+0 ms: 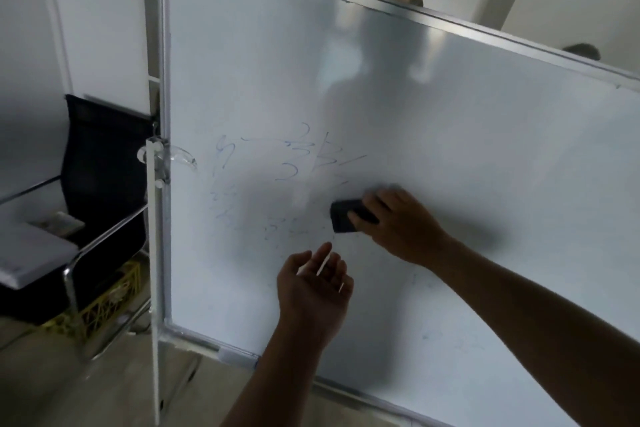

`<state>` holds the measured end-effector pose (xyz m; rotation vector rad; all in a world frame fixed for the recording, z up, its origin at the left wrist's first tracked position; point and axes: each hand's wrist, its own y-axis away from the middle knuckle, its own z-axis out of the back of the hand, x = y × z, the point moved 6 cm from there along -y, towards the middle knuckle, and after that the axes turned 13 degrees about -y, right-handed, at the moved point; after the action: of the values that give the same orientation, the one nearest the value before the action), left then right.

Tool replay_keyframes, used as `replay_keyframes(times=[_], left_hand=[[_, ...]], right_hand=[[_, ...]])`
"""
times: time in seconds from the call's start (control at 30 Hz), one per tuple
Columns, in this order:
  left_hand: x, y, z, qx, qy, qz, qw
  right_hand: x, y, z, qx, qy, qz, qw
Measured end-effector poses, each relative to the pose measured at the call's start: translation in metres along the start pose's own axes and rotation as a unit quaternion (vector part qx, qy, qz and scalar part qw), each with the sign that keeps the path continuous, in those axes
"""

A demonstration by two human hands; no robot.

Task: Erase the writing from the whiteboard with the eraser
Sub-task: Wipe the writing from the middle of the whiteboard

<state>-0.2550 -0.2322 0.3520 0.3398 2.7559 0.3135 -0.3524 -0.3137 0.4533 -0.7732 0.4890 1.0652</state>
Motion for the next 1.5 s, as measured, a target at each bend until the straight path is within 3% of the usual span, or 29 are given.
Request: replay_keyframes(times=[0.03, 0.1, 0.13, 0.23, 0.27, 0.37, 0.4, 0.47, 0.5, 0.53, 0.6, 0.63, 0.73, 0.77, 0.83, 0.87, 0.97, 1.0, 1.07, 1.1, 1.2, 1.23, 1.3, 1.33, 1.37, 1.43, 1.47, 1.5], left_hand=[[-0.004, -0.001, 0.002, -0.006, -0.001, -0.006, 1.000], [-0.017, -0.004, 0.007, -0.022, -0.012, -0.017, 1.000], [-0.021, -0.006, 0.010, -0.030, -0.011, -0.024, 0.999], [-0.029, -0.007, 0.014, -0.031, -0.009, -0.046, 0.998], [-0.031, -0.007, 0.014, -0.021, -0.005, -0.051, 0.998], [-0.035, -0.010, 0.013, 0.011, 0.004, -0.065, 0.998], [-0.034, -0.011, 0.012, 0.020, 0.012, -0.068, 0.997], [-0.034, -0.012, 0.009, 0.042, 0.019, -0.076, 0.996], [-0.034, -0.014, 0.008, 0.056, 0.021, -0.081, 0.995], [-0.036, -0.015, 0.006, 0.070, 0.017, -0.087, 0.994], [-0.042, -0.016, -0.001, 0.094, -0.006, -0.094, 0.991], [-0.043, -0.017, -0.005, 0.101, -0.013, -0.095, 0.990], [-0.041, -0.017, -0.010, 0.108, -0.010, -0.099, 0.989], [-0.040, -0.017, -0.011, 0.112, -0.007, -0.099, 0.989], [-0.041, -0.017, -0.014, 0.118, -0.019, -0.095, 0.988], [-0.040, -0.018, -0.017, 0.115, -0.027, -0.092, 0.989], [-0.032, -0.019, -0.025, 0.057, -0.099, -0.084, 0.990], [-0.031, -0.019, -0.027, 0.028, -0.151, -0.099, 0.983], [-0.034, -0.017, -0.034, -0.001, -0.276, -0.149, 0.949], [-0.033, -0.016, -0.037, -0.012, -0.313, -0.166, 0.935], [-0.030, -0.009, -0.036, -0.050, -0.324, -0.162, 0.931], [-0.031, -0.009, -0.032, -0.066, -0.308, -0.156, 0.936], [-0.033, -0.011, -0.024, -0.092, -0.282, -0.142, 0.944], [-0.032, -0.012, -0.020, -0.101, -0.272, -0.134, 0.948], [-0.031, -0.012, -0.016, -0.108, -0.265, -0.127, 0.950], [-0.031, -0.011, -0.010, -0.113, -0.255, -0.119, 0.953], [-0.035, -0.010, -0.007, -0.114, -0.253, -0.125, 0.953], [-0.044, -0.010, -0.005, -0.119, -0.259, -0.139, 0.948]], right_hand=[[-0.013, -0.001, 0.005, -0.020, 0.003, -0.045, 0.999], [-0.043, 0.003, 0.021, -0.120, -0.042, -0.231, 0.965], [-0.043, 0.001, 0.020, -0.135, -0.035, -0.251, 0.958], [-0.001, 0.000, -0.005, -0.008, -0.016, -0.003, 1.000], [-0.009, 0.001, -0.002, -0.008, -0.016, -0.015, 1.000], [-0.050, 0.007, 0.021, -0.154, -0.048, -0.261, 0.952], [-0.043, 0.005, 0.019, -0.161, -0.030, -0.238, 0.957], [-0.010, 0.002, 0.003, -0.062, -0.014, -0.053, 0.997], [-0.007, 0.005, -0.002, -0.028, 0.006, -0.008, 1.000], [-0.018, 0.005, 0.002, -0.040, 0.011, -0.043, 0.998], [-0.046, 0.007, 0.017, -0.136, -0.020, -0.212, 0.968], [-0.044, 0.005, 0.018, -0.153, -0.009, -0.222, 0.963], [-0.008, 0.003, -0.002, -0.009, 0.005, -0.001, 1.000], [-0.014, 0.003, -0.001, -0.008, 0.001, -0.017, 1.000], [-0.043, 0.002, 0.015, -0.107, -0.022, -0.180, 0.978], [-0.046, 0.001, 0.019, -0.148, -0.013, -0.220, 0.964], [-0.017, -0.002, 0.003, -0.039, 0.005, -0.025, 0.999], [-0.020, -0.001, 0.003, -0.037, 0.009, -0.033, 0.999], [-0.042, 0.001, 0.015, -0.114, -0.011, -0.173, 0.978], [-0.041, 0.000, 0.014, -0.131, -0.001, -0.186, 0.974], [-0.012, 0.002, -0.004, -0.018, 0.008, 0.004, 1.000], [-0.019, 0.001, 0.001, -0.030, 0.004, -0.025, 0.999], [-0.044, 0.003, 0.017, -0.139, -0.036, -0.196, 0.970], [-0.044, 0.003, 0.019, -0.170, -0.043, -0.228, 0.958], [-0.033, 0.000, 0.013, -0.150, -0.037, -0.184, 0.971], [-0.007, 0.003, -0.011, -0.024, -0.015, -0.033, 0.999], [-0.012, 0.004, -0.013, -0.016, -0.008, -0.037, 0.999], [-0.025, 0.002, -0.004, -0.067, -0.010, -0.102, 0.992]])
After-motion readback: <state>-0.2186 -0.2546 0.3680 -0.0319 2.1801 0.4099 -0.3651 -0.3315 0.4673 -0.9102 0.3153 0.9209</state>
